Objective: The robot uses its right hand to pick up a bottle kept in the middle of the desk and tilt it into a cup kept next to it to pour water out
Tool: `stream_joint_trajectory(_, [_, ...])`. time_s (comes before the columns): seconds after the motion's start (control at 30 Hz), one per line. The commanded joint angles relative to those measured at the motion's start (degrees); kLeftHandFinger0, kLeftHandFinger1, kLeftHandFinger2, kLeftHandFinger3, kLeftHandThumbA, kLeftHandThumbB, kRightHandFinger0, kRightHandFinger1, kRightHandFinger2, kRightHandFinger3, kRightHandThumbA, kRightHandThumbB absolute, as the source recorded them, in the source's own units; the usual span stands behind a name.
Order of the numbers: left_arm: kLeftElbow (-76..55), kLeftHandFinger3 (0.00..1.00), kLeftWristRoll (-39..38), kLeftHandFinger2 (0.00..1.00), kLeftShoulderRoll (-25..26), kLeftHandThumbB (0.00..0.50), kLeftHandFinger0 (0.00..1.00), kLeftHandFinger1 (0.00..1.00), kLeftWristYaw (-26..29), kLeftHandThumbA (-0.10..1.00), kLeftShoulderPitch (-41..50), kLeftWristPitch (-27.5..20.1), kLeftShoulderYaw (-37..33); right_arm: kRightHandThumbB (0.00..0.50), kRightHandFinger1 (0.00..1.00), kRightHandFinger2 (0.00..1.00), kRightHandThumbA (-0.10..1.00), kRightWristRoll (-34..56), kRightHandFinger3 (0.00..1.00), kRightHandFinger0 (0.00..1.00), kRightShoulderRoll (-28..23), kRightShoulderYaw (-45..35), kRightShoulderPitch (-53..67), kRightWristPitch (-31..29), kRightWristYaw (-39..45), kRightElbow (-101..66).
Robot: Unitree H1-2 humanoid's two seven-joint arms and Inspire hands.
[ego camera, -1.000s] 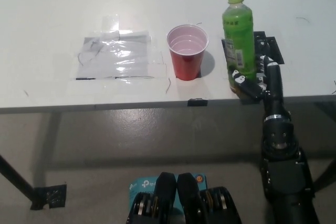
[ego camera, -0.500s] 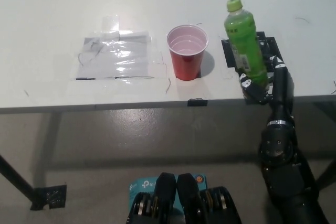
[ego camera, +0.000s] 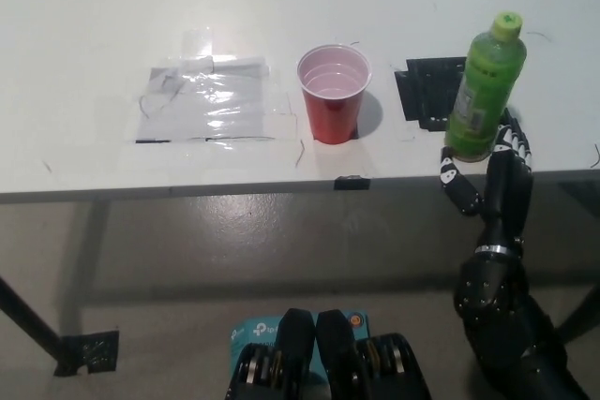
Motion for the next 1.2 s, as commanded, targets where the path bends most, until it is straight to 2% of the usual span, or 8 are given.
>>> stream_joint_trajectory(0.0, [-2.1,1.0,1.2,1.0,0.0,0.5,1.0,1.0,1.4,0.5,0.4,0.4,0.3,0.0,1.0,1.0,0.63,2.8,1.0,1.0,1.2,-0.3,-2.9,-4.7,-9.0,2.5])
stream_joint_trajectory(0.23, [-2.0,1.0,1.7,1.0,0.0,0.5,1.0,1.0,1.1,0.51,0.4,-0.6,0.3,0.0,1.0,1.0,0.67,3.7,1.0,1.0,0.8,1.0,-3.6,-5.6,-9.4,4.6])
stream_joint_trajectory(0.3, [-2.1,1.0,1.8,1.0,-0.1,0.5,1.0,1.0,1.2,0.5,0.6,-1.3,0.6,0.019,1.0,1.0,0.81,3.7,1.0,1.0,0.4,1.8,-3.4,-5.0,-8.0,4.2])
stream_joint_trajectory(0.33, [-2.2,1.0,2.2,1.0,0.0,0.5,1.0,1.0,1.2,0.5,0.5,-1.4,0.5,0.066,1.0,1.0,0.86,3.7,1.0,1.0,0.2,2.3,-2.9,-2.7,-6.0,2.8])
stream_joint_trajectory(0.4, [-2.5,1.0,2.1,1.0,-0.2,0.5,1.0,1.0,1.3,0.49,0.3,-0.3,0.8,0.346,1.0,1.0,1.0,2.2,1.0,1.0,-0.3,4.5,-1.7,5.2,-0.3,-1.7])
stream_joint_trajectory(0.5, [-2.1,1.0,1.5,1.0,-0.2,0.5,1.0,1.0,0.9,0.48,0.1,-0.3,1.3,0.498,1.0,1.0,1.0,3.2,1.0,1.0,-0.8,5.5,0.0,9.8,5.3,-6.2])
stream_joint_trajectory(0.93, [-2.3,1.0,1.5,1.0,-0.1,0.5,1.0,1.0,0.8,0.5,-0.1,0.1,1.6,0.5,1.0,1.0,1.0,2.3,1.0,1.0,-6.5,12.5,12.5,37.6,35.7,-44.2])
stream_joint_trajectory(1.17, [-2.6,1.0,1.5,1.0,0.3,0.5,1.0,1.0,0.7,0.49,-0.5,1.3,1.9,0.5,1.0,1.0,1.0,6.1,1.0,1.0,-8.8,14.4,21.8,43.8,43.4,-61.2])
